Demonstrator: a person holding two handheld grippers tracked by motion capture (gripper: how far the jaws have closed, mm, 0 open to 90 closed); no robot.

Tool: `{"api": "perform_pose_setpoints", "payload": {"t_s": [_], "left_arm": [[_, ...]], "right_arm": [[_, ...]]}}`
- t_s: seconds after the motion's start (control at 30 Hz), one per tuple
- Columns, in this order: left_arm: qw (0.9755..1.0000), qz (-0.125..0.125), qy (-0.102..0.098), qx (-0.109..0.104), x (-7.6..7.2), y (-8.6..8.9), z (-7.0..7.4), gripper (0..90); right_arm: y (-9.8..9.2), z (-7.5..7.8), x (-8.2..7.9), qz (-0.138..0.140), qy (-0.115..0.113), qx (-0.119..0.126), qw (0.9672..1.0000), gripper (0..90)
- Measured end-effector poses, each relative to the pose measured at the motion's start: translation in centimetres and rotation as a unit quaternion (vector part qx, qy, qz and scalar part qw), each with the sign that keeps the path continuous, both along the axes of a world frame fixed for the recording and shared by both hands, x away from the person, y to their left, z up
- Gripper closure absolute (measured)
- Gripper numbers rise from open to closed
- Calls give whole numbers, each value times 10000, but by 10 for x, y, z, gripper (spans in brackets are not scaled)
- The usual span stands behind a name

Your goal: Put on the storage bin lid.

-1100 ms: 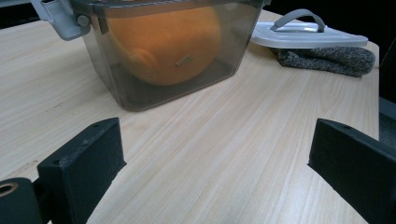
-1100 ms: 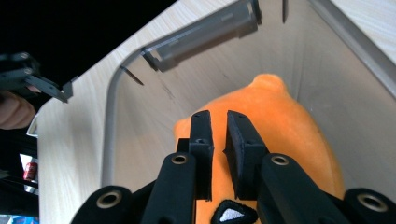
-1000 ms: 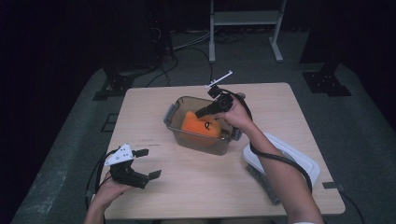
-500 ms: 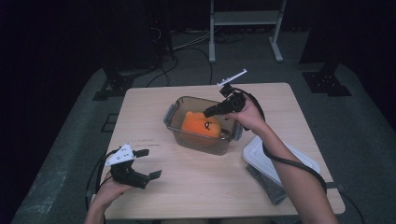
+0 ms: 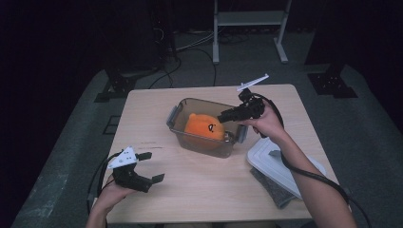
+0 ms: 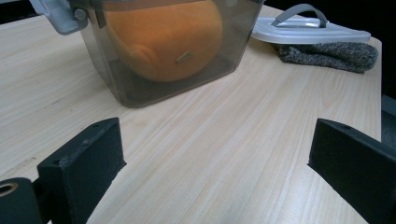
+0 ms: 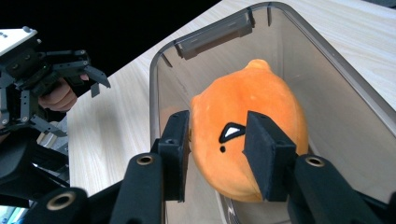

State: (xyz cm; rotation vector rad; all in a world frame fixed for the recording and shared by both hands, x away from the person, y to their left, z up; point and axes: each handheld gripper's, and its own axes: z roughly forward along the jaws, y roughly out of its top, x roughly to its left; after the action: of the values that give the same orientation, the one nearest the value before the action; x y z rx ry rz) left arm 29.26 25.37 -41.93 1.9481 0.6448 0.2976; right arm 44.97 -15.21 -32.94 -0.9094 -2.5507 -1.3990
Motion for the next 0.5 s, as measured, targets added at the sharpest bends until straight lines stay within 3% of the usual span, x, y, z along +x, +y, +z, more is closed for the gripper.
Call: {"api": "perform_pose_setpoints", "payload": {"t_s": [0.5], "left_arm": [[10000,8,4,2,0,-1,0,25]], "right_arm": [[-32,2,-22,-140,-203,152,9996,497]]}}
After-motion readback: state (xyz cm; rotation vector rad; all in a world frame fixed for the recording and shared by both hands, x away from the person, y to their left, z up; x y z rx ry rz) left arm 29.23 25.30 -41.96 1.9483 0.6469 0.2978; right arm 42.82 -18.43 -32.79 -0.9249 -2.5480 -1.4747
